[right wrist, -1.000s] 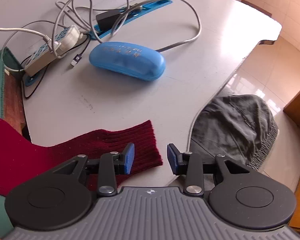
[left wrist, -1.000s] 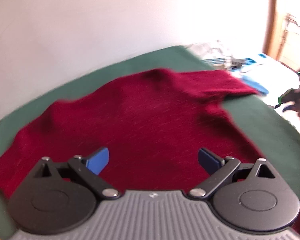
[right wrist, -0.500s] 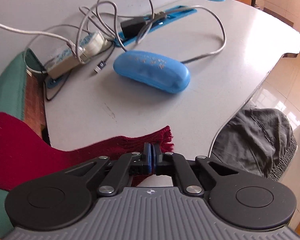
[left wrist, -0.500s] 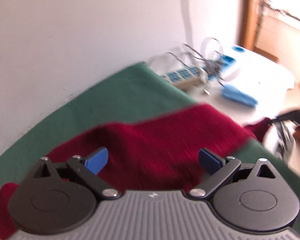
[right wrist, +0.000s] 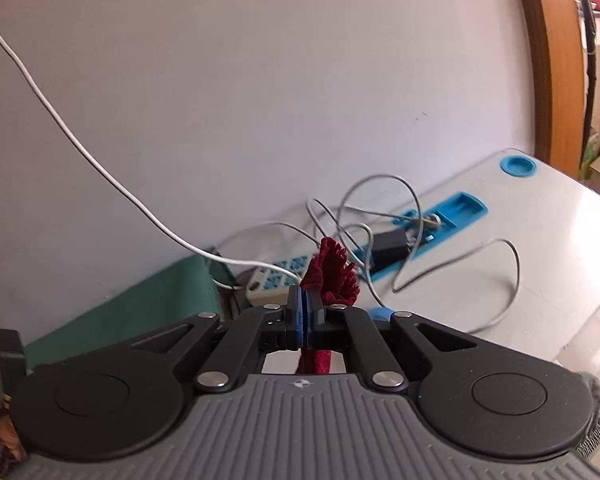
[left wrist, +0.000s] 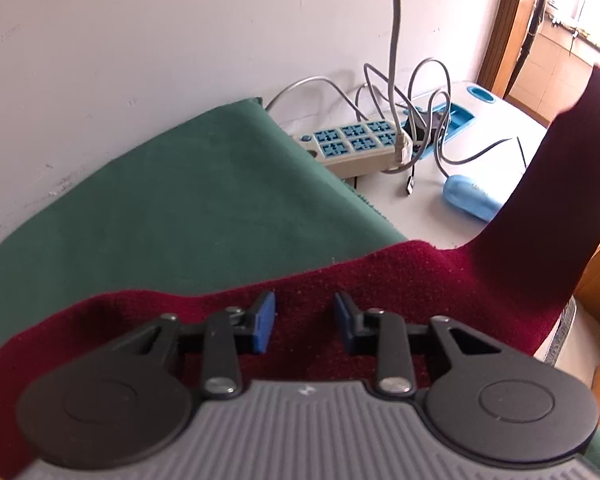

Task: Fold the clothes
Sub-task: 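Lift the hem with the right tool and fold it toward the collar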

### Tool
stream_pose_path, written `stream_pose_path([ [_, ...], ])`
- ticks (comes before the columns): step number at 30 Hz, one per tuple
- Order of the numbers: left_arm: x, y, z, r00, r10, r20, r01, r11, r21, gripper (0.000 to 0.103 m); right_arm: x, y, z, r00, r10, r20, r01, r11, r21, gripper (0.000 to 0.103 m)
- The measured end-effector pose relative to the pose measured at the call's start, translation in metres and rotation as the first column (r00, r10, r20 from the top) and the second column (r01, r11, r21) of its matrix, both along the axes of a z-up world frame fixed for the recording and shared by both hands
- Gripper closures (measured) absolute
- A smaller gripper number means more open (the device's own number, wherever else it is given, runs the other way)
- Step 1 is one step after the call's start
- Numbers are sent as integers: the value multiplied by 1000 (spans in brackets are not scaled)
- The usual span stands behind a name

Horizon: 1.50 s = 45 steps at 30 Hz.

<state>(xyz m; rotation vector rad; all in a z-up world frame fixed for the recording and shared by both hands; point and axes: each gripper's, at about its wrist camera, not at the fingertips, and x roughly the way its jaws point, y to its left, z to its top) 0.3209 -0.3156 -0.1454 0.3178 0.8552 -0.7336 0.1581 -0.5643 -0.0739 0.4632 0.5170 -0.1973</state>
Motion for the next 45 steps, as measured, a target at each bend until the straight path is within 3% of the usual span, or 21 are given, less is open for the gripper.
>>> stream_pose_path([
  [6, -6, 2, 0, 999, -2, 41, 1, 1000, 21, 98, 12, 24, 83, 982, 99, 158, -103, 995, 16, 101],
  [11, -6, 2, 1, 999, 9, 35, -10, 1000, 19, 99, 24, 62, 150, 934, 210, 288, -223, 975, 16, 101],
  [18, -5, 21, 8, 997, 72, 17, -70, 995, -67, 100, 43, 134, 197, 881, 352, 317, -346, 935, -79, 101],
  [21, -12, 40, 16, 996, 76, 35, -73, 994, -83, 99, 50, 159, 203, 863, 397, 312, -386, 917, -99, 101],
  [25, -16, 65, 13, 996, 66, 52, -65, 998, -26, 99, 61, 190, 206, 843, 447, 300, -433, 894, -115, 101],
  [32, -12, 124, 8, 985, 167, 48, -166, 986, -30, 96, 88, 252, 205, 789, 538, 296, -535, 839, -99, 101],
  [36, -19, 171, 10, 973, 219, 72, -217, 976, -32, 94, 107, 303, 185, 760, 589, 277, -590, 803, -86, 101],
  [38, -27, 201, 13, 963, 254, 88, -251, 967, -43, 85, 114, 332, 174, 745, 611, 267, -613, 785, -85, 101],
  [40, -39, 233, 17, 952, 286, 109, -282, 958, -51, 87, 122, 360, 163, 730, 633, 257, -636, 767, -84, 101],
  [43, -63, 282, 34, 943, 304, 139, -288, 950, -122, 86, 130, 404, 142, 711, 662, 236, -661, 744, -96, 101],
  [45, -77, 305, 57, 935, 319, 158, -285, 936, -205, 65, 133, 430, 128, 703, 680, 209, -673, 731, -113, 101],
])
